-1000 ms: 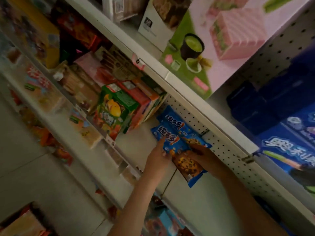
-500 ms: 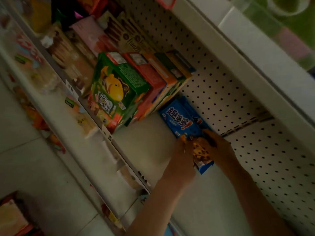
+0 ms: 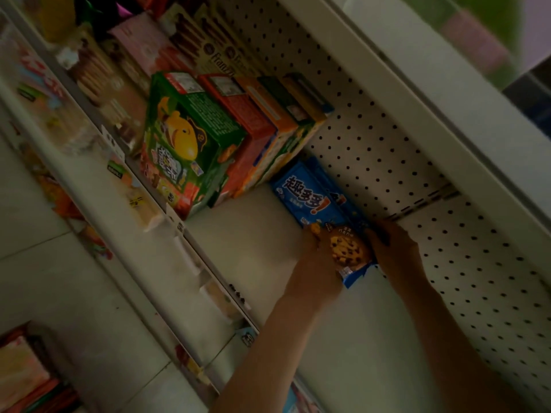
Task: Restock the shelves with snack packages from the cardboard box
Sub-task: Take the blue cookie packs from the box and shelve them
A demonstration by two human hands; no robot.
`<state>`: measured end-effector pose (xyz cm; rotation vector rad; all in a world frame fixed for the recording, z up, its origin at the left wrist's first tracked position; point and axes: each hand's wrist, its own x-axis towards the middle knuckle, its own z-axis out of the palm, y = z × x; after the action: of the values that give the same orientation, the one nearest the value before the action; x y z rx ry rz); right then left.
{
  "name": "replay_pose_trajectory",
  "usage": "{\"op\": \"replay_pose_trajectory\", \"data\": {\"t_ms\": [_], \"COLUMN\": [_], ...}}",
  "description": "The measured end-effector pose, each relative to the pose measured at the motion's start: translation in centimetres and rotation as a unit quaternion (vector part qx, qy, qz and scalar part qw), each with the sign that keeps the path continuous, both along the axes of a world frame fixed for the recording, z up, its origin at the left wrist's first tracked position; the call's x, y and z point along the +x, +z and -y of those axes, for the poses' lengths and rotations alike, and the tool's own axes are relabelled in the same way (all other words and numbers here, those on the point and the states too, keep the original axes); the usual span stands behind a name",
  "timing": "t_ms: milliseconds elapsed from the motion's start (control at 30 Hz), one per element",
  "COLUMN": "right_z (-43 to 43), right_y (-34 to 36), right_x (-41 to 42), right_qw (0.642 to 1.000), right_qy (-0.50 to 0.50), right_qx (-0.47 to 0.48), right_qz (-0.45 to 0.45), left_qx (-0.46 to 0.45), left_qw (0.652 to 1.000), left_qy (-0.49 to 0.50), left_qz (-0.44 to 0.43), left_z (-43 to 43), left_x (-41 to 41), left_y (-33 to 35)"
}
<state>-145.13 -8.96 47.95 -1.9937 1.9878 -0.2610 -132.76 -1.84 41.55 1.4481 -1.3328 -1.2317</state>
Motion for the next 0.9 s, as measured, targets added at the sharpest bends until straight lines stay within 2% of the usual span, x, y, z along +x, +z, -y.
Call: {"op": "replay_pose_trajectory", "data": {"t_ms": [67,167,400,633,833,900], "right_z": [0.6,0.8,0.8,0.0,-1.8,-2.7], "right_y": [0.0,0.2,-0.2,0.6,1.0,1.4], "right_x": [0.1,0.7,0.2,0.7,0.6,0.1], "right_qw": [0.999,0.999,0.999,0.999,0.997,0.994], "right_qy": [0.001,0.012,-0.001,0.015,-0.003,-0.021], "right_qx": [-0.028,0.009,0.032,0.043,0.065,0.086], "right_qz": [-0.015,-0.031,-0.037,-0.001,0.031,0.069], "left_qx": [0.008,0.001,-0.005,0.004,0.001,0.009], "left_qw": [0.999,1.000,1.000,0.999,1.000,0.999], "left_qy": [-0.018,-0.015,-0.002,-0.025,0.024,0.022], "left_qz": [0.027,0.026,0.025,0.044,0.012,0.022], "left_z": [0.0,-0.4,-1.2,-1.3,-1.9,-2.1], "left_x": [-0.4,-0.4,0.0,0.4,0.0,-0.3], "left_y": [-0.2,-0.2,0.7,0.6,0.7,0.8]}}
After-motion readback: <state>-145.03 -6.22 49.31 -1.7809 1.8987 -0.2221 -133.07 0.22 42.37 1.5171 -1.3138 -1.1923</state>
